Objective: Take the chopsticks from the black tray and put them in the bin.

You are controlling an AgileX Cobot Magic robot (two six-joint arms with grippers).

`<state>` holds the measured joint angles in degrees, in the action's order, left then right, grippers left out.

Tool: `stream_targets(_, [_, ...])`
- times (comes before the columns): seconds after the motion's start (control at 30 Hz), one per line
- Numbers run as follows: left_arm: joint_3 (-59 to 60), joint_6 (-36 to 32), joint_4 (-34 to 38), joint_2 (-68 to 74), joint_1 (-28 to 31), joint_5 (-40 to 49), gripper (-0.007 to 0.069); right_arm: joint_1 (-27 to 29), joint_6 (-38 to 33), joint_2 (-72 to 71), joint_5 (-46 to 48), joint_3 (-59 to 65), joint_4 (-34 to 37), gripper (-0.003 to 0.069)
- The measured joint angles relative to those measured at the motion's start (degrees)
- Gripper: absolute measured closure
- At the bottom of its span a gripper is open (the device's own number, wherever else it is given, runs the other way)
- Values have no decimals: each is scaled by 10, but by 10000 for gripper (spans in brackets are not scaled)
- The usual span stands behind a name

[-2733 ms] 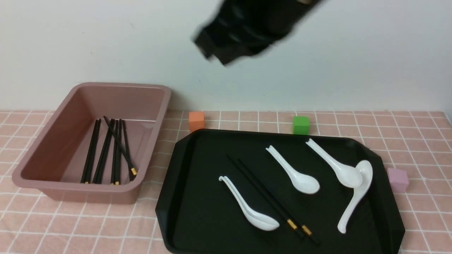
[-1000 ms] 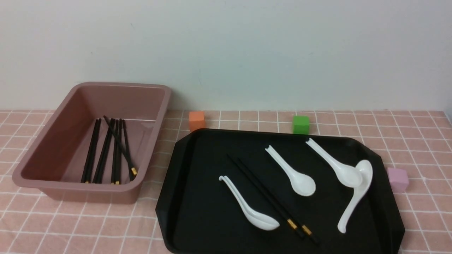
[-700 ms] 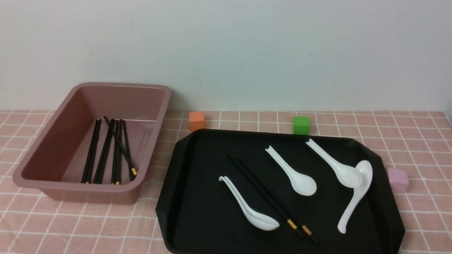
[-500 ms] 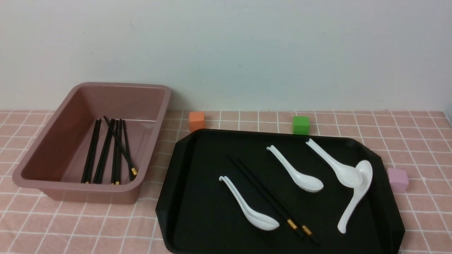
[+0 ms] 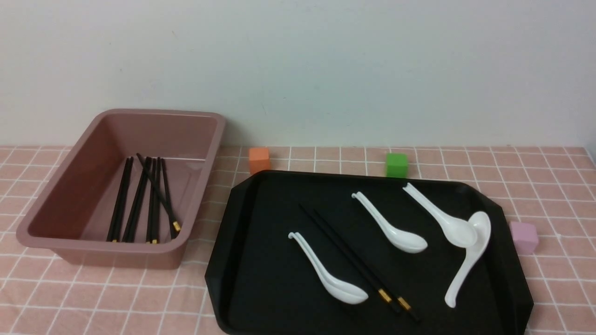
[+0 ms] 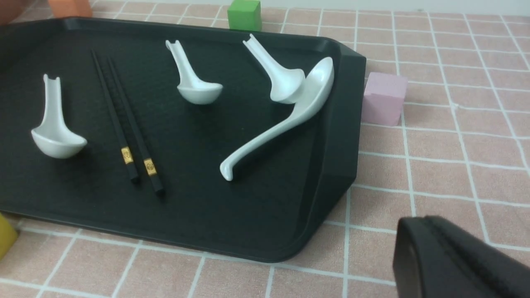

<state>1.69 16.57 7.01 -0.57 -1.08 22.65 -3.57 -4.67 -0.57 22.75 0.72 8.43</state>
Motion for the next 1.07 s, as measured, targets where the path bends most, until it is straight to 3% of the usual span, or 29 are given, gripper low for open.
stream_targets(1.07, [0,0,0,0,0,0,386,0,0,0,0,0,0,644])
